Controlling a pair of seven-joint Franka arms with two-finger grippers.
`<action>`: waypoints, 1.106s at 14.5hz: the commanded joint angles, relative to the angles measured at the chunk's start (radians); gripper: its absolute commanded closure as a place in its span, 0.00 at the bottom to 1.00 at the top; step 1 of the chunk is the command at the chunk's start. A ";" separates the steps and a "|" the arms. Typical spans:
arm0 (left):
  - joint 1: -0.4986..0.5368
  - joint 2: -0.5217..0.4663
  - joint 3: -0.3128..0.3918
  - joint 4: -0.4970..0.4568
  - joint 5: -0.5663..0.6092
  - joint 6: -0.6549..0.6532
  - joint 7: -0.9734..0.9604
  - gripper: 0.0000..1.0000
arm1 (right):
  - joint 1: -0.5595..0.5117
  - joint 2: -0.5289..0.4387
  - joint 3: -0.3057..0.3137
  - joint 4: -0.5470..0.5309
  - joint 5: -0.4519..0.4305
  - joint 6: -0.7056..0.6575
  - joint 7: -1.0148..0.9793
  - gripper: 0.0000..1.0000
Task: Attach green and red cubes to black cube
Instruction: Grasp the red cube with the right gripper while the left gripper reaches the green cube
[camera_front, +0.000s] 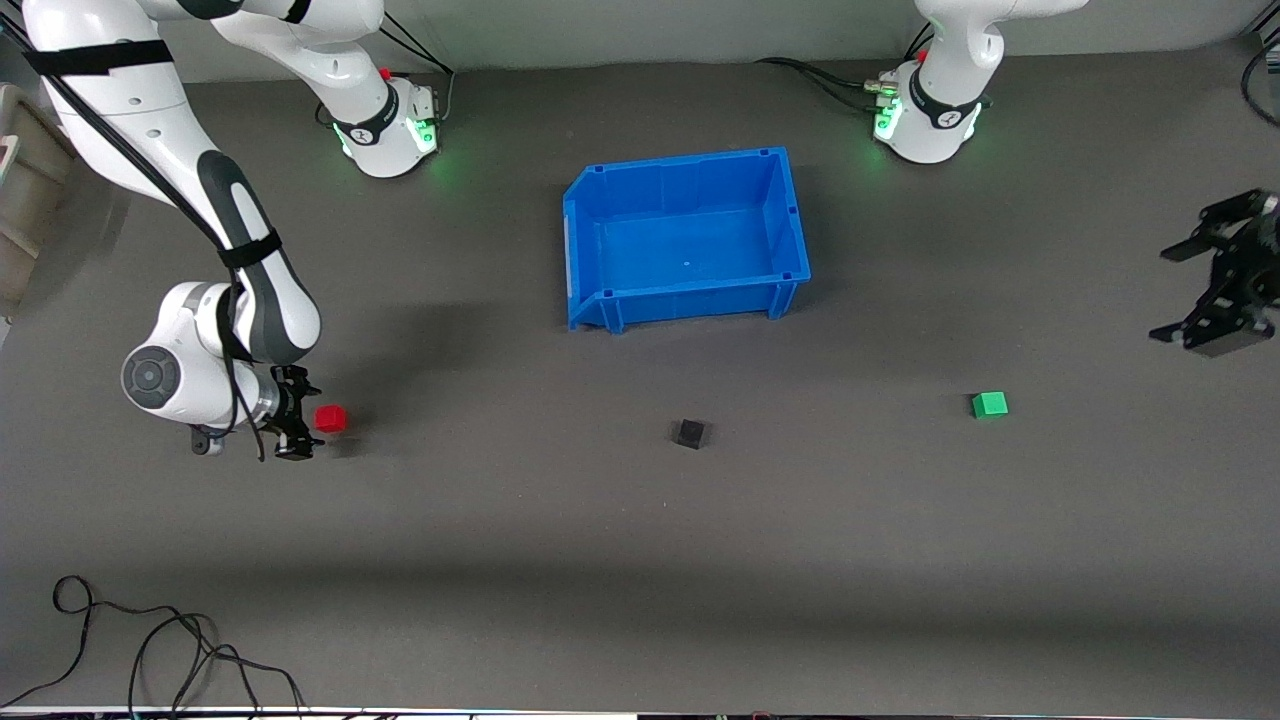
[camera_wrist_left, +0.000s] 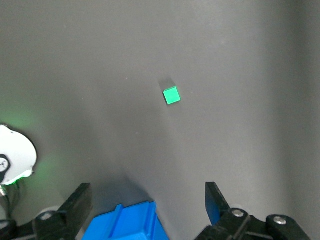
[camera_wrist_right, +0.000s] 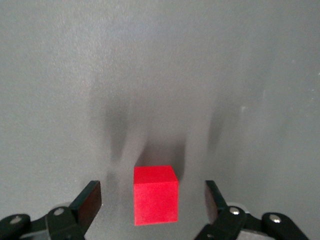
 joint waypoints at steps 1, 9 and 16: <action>0.064 -0.021 -0.003 -0.179 -0.099 0.162 -0.024 0.00 | 0.016 0.022 -0.003 0.016 0.017 0.016 0.012 0.17; 0.104 0.065 -0.003 -0.482 -0.373 0.532 0.175 0.00 | 0.023 0.010 0.003 0.019 0.008 0.011 -0.005 0.72; 0.115 0.252 -0.003 -0.499 -0.550 0.727 0.306 0.00 | 0.112 -0.011 0.008 0.048 0.011 0.002 0.032 0.76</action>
